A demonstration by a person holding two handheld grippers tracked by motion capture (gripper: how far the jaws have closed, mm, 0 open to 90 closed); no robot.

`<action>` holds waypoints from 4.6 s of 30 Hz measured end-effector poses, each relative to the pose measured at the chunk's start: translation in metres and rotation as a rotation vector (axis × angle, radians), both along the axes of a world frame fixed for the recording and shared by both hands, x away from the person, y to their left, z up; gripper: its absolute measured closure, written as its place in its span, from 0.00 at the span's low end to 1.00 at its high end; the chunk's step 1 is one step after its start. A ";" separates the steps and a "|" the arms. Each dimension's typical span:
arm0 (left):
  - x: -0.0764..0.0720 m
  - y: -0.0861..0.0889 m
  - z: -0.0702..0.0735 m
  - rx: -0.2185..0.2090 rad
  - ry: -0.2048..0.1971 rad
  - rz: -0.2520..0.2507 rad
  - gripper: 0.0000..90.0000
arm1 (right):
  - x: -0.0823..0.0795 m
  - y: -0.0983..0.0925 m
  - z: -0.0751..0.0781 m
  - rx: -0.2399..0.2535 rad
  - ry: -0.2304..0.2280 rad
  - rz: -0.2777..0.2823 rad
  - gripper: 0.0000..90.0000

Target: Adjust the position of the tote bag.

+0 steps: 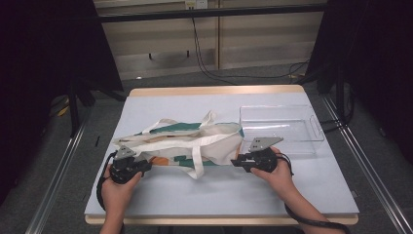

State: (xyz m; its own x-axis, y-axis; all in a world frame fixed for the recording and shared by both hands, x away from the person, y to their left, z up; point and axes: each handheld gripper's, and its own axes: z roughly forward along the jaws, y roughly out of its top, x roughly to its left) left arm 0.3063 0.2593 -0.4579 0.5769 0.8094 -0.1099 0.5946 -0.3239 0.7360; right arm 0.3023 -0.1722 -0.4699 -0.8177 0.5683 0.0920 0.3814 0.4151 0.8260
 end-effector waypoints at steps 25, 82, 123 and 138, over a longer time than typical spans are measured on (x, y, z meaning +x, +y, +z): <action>-0.009 -0.011 0.034 -0.040 -0.026 -0.041 0.30 | -0.003 -0.013 0.036 -0.017 0.018 0.003 0.40; 0.004 -0.043 0.085 -0.053 -0.136 -0.128 0.20 | 0.020 -0.020 0.087 0.029 0.061 0.025 0.14; 0.029 -0.076 0.069 -0.005 -0.117 -0.210 0.22 | 0.021 -0.012 0.122 0.017 0.036 0.056 0.12; 0.029 -0.076 0.068 0.004 -0.115 -0.214 0.23 | 0.029 0.004 0.142 0.022 0.024 0.079 0.12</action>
State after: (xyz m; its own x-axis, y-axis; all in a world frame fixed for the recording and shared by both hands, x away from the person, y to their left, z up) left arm 0.3355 0.1834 -0.3894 0.7438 0.6676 -0.0308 0.4246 -0.4365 0.7932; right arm 0.3314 -0.1682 -0.3279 -0.8574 0.4995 0.1239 0.3680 0.4267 0.8262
